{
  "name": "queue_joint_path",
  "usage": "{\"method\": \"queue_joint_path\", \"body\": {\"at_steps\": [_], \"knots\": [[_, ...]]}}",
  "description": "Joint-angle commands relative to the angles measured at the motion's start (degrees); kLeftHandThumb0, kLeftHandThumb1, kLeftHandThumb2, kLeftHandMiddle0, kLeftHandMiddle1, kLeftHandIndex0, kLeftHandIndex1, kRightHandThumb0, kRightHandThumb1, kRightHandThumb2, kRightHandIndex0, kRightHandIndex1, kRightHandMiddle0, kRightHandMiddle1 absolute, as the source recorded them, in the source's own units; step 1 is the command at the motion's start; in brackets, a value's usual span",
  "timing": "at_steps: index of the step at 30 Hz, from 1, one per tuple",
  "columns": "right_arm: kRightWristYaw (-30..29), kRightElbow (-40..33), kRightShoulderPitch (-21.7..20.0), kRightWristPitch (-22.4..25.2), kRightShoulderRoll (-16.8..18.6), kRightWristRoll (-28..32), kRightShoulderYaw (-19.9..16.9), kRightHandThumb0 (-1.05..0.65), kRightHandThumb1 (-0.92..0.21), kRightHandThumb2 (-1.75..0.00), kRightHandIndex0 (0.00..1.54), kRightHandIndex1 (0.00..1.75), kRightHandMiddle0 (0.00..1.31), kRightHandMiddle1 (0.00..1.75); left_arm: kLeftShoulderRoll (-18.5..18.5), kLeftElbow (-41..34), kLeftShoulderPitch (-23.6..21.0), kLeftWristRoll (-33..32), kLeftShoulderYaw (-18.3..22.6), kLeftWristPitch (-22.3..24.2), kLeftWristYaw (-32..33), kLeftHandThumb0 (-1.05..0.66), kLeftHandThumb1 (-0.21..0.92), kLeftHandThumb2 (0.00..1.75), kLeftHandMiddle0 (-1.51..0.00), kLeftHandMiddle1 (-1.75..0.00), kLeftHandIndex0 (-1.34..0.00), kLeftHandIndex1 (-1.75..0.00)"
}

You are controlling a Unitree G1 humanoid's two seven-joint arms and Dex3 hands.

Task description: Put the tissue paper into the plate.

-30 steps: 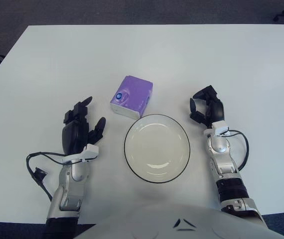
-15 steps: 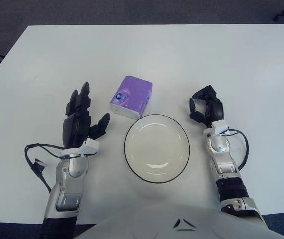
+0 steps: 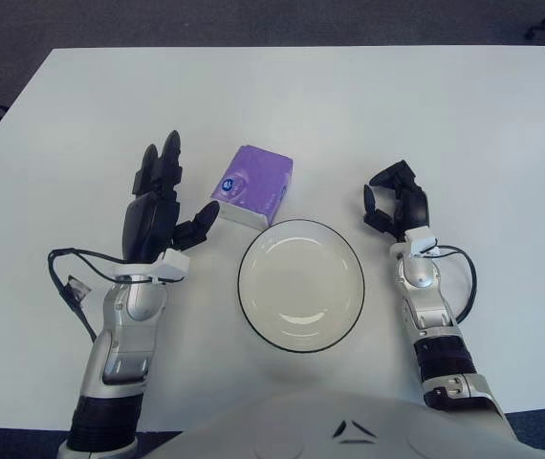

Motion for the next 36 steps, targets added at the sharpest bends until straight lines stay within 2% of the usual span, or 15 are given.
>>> {"method": "queue_joint_path", "body": {"at_steps": [1, 9, 16, 20, 24, 29, 32, 36], "knots": [[0.87, 6.29, 3.8, 3.05, -0.03, -0.3, 0.23, -0.39, -0.63, -0.93, 0.65, 1.41, 0.37, 1.75, 0.12, -3.02, -1.7, -0.85, -0.58, 2.24, -2.86, -1.05, 0.92, 0.69, 0.0, 0.0, 0.0, 0.0], [0.93, 6.51, 3.33, 4.18, -0.02, -0.17, -0.13, -0.39, -0.64, -0.92, 0.66, 1.41, 0.37, 1.75, -1.15, -11.04, -3.34, 0.09, -2.27, 12.32, -10.28, -1.05, 0.92, 0.51, 0.0, 0.0, 0.0, 0.0], [0.5, 6.56, 3.04, 4.37, 0.21, -0.39, -0.17, -0.39, -0.65, -0.9, 0.64, 1.4, 0.36, 1.75, 0.26, -12.87, -6.46, 0.02, -3.13, 16.29, -14.99, -1.05, 0.89, 0.41, 0.0, 0.0, 0.0, 0.0], [0.45, 6.68, 2.94, 4.18, 0.27, -0.58, -0.16, -0.39, -0.65, -0.9, 0.63, 1.4, 0.36, 1.75, 2.58, -13.14, -8.34, -0.71, -3.45, 17.52, -18.96, -1.05, 0.89, 0.4, 0.0, 0.0, 0.0, 0.0], [0.42, 6.65, 2.97, 4.72, 0.32, -0.66, -0.29, -0.39, -0.65, -0.9, 0.63, 1.4, 0.36, 1.75, 7.48, -12.86, -12.89, -2.5, -3.69, 20.42, -27.44, -1.05, 0.91, 0.42, 0.0, 0.0, 0.0, 0.0], [0.19, 6.87, 2.93, 4.46, 0.38, -0.86, -0.33, -0.39, -0.65, -0.9, 0.63, 1.39, 0.36, 1.75, 10.2, -11.73, -15.85, -5.45, -3.69, 20.27, -31.45, -1.05, 0.92, 0.47, 0.0, 0.0, 0.0, 0.0], [0.17, 6.86, 2.91, 4.51, 0.34, -0.91, -0.3, -0.39, -0.65, -0.9, 0.63, 1.39, 0.36, 1.75, 11.44, -9.76, -18.54, -7.38, -4.09, 20.41, -33.37, -1.05, 0.92, 0.47, 0.0, 0.0, 0.0, 0.0], [0.36, 7.17, 2.84, 4.44, 0.21, -0.69, -0.5, -0.39, -0.65, -0.9, 0.63, 1.4, 0.36, 1.75, 13.5, -3.77, -25.08, -8.46, -6.2, 22.86, -37.4, -1.05, 0.92, 0.49, 0.0, 0.0, 0.0, 0.0]]}}
